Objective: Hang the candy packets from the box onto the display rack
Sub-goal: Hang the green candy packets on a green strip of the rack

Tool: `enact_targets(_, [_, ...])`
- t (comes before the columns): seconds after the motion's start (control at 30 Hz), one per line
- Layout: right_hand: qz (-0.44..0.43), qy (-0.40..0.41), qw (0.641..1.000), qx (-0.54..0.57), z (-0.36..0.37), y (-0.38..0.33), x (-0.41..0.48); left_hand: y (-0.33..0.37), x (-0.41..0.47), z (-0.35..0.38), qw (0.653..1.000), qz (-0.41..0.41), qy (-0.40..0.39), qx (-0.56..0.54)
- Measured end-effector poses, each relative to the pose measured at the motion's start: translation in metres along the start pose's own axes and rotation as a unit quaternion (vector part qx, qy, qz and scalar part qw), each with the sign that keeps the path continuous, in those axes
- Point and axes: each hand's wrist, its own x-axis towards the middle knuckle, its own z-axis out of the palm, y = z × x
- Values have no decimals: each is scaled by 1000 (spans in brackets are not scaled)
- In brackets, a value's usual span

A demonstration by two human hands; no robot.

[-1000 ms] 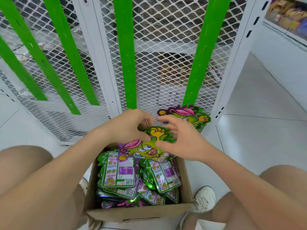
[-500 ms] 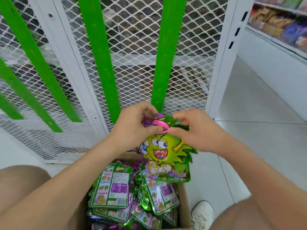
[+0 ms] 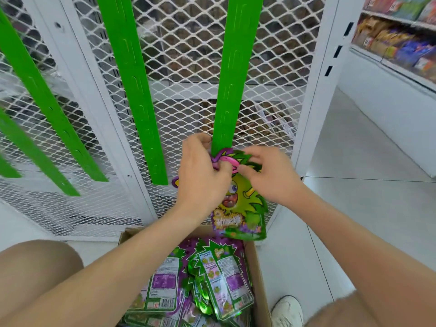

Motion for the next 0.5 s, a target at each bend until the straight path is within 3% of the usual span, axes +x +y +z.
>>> enact_targets(0.17, [16,-2,1000,20,6,-3,-4,1,4,-6,999,-2,-26,25])
enact_targets(0.37, [25,-55,998,18,-4,-8,-16,-1,14,-21,986,-18,-160,45])
enact_targets(0.5, [23,-22,999,-43,-5,-12,-29,-6,15,-28,978,-21,-209,21])
